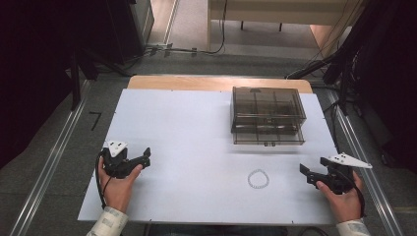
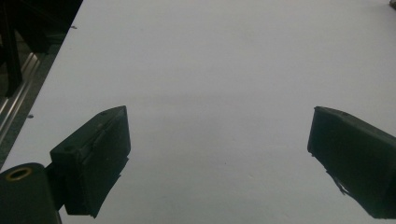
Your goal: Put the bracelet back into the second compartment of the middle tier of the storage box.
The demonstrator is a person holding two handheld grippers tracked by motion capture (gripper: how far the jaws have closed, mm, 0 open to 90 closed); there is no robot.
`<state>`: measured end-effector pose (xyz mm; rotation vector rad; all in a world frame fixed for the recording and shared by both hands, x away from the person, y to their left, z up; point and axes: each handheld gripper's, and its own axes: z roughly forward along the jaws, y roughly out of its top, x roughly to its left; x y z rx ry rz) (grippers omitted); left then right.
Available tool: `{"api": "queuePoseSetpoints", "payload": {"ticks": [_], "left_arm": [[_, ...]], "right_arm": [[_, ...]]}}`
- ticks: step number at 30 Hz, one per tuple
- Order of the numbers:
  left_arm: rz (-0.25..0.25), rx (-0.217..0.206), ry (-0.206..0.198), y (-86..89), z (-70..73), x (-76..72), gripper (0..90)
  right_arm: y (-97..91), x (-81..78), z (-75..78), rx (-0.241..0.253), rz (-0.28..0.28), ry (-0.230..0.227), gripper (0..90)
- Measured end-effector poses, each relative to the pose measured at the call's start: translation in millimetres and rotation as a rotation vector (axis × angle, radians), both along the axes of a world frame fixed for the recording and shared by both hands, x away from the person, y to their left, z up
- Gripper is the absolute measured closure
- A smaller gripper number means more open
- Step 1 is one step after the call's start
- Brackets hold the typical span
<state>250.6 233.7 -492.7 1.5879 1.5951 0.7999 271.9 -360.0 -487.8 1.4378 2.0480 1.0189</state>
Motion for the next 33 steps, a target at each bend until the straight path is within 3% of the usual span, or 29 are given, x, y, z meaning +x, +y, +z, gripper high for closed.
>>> {"api": "queuePoseSetpoints", "payload": {"ticks": [21,33], "left_arm": [[-0.003,0.019,0.017,0.2,-1.8,0.4,6.6],[-0.005,0.028,0.012,-0.3,-2.0,0.5,6.5]], "right_arm": [[11.7,0.1,0.3,0.011,0.050,0.024,17.0],[23.8,0.5,-0.8,-0.015,0.091,0.031,17.5]]}}
